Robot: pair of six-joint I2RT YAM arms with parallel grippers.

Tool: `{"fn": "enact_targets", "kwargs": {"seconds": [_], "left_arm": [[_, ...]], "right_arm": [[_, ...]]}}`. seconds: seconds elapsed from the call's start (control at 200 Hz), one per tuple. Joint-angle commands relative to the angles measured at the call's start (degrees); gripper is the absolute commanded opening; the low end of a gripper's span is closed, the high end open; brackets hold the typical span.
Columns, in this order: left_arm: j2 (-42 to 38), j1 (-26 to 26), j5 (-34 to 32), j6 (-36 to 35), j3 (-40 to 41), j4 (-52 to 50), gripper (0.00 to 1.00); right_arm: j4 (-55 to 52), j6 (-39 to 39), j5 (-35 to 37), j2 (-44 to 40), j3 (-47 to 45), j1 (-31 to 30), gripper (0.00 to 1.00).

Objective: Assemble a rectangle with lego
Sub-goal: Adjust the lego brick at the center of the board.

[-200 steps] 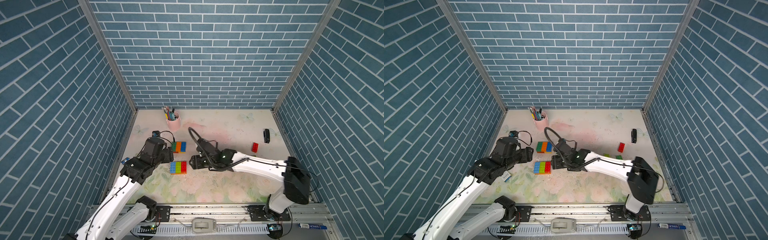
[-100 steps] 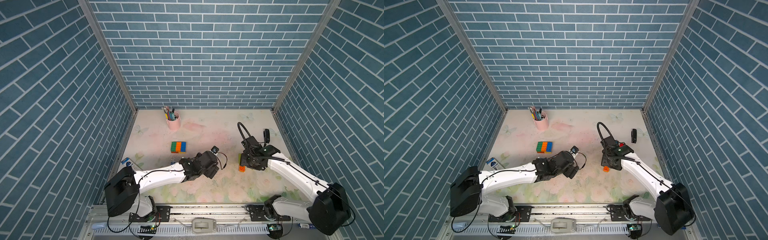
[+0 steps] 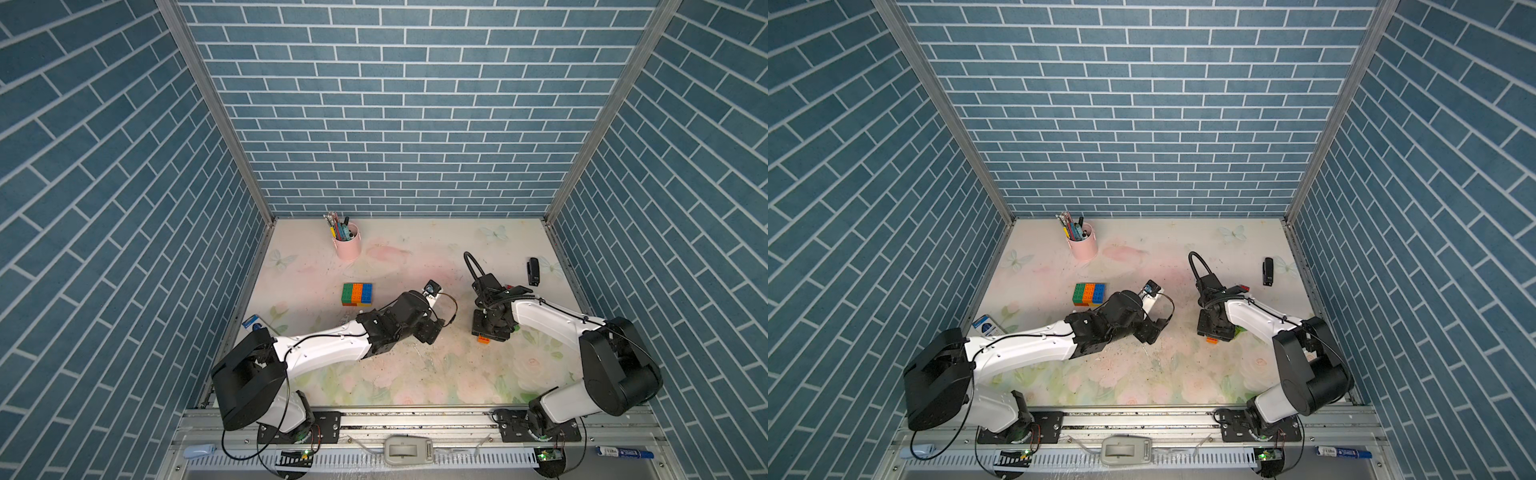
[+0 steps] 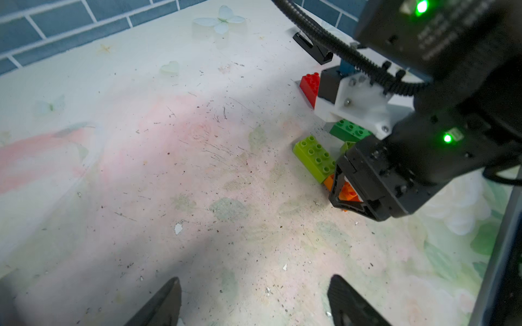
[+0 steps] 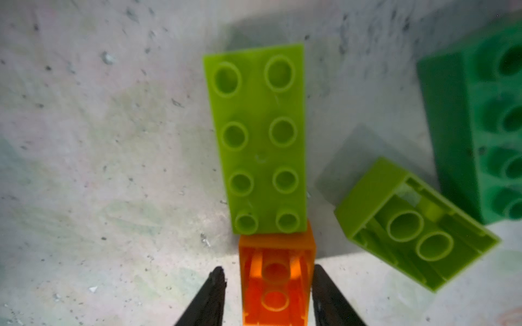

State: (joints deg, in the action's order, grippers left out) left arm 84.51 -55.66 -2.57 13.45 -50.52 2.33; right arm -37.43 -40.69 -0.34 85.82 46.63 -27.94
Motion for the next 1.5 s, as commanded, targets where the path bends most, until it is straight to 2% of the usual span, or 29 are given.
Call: {"fn": "enact_targets", "kwargs": {"seconds": [0.0,0.135,0.15,0.24,0.31,0.355,0.425,0.5,0.585,0.68,0.765,0.865,0.905,1.115,1.495], "left_arm": [[1.5,2.7,5.1,5.5,-0.1,0.6,0.76],[0.9,7.2,9.5,10.5,-1.4,-2.4,0.67],[0.5,7.8,10.1,11.1,-1.3,-2.5,0.67],[-2.2,10.7,15.2,16.4,1.6,0.6,0.67],[-2.7,10.4,17.7,18.4,3.0,4.0,0.69],[-2.6,9.1,17.7,17.2,3.3,5.3,0.74],[-3.2,6.9,15.4,11.3,2.8,5.9,0.81],[-5.3,6.7,15.0,6.0,4.9,9.9,0.9],[-5.7,8.2,17.1,3.7,8.6,18.7,0.97],[-2.6,9.5,23.7,3.5,8.1,24.0,0.96],[-0.1,10.2,24.8,4.1,5.6,23.5,0.88],[1.3,11.4,22.0,8.9,3.2,22.2,0.66],[1.4,11.1,21.0,10.5,3.3,23.6,0.61],[2.9,9.1,19.3,13.8,2.9,24.8,0.53],[6.0,9.1,17.6,16.1,0.2,22.7,0.22]], "right_arm": [[2.1,-0.3,-0.8,0.3,-0.8,0.3,0.43],[1.0,1.9,-4.3,-3.5,0.1,0.5,0.19],[0.6,2.0,-6.5,-4.5,0.4,0.4,0.18],[2.1,0.0,-15.9,-11.7,0.6,0.4,0.14],[8.5,-4.8,-22.6,-13.5,0.7,0.4,0.15],[16.7,-9.5,-27.0,-12.4,0.1,0.4,0.14],[30.5,-17.4,-33.9,-8.8,-0.3,0.4,0.12],[42.4,-24.6,-38.1,-7.5,-0.7,0.4,0.12],[41.5,-25.1,-39.6,-8.0,0.9,0.4,0.12],[40.2,-25.0,-42.3,-8.0,2.4,0.5,0.12],[37.4,-24.4,-41.9,-8.4,3.3,0.4,0.11],[36.2,-24.4,-40.7,-9.1,2.4,0.4,0.11],[38.1,-25.9,-40.8,-8.9,1.5,0.4,0.1],[42.8,-29.3,-39.4,-8.1,-1.1,0.2,0.11],[44.9,-31.3,-38.4,-8.0,-2.3,-1.5,0.14]]}}
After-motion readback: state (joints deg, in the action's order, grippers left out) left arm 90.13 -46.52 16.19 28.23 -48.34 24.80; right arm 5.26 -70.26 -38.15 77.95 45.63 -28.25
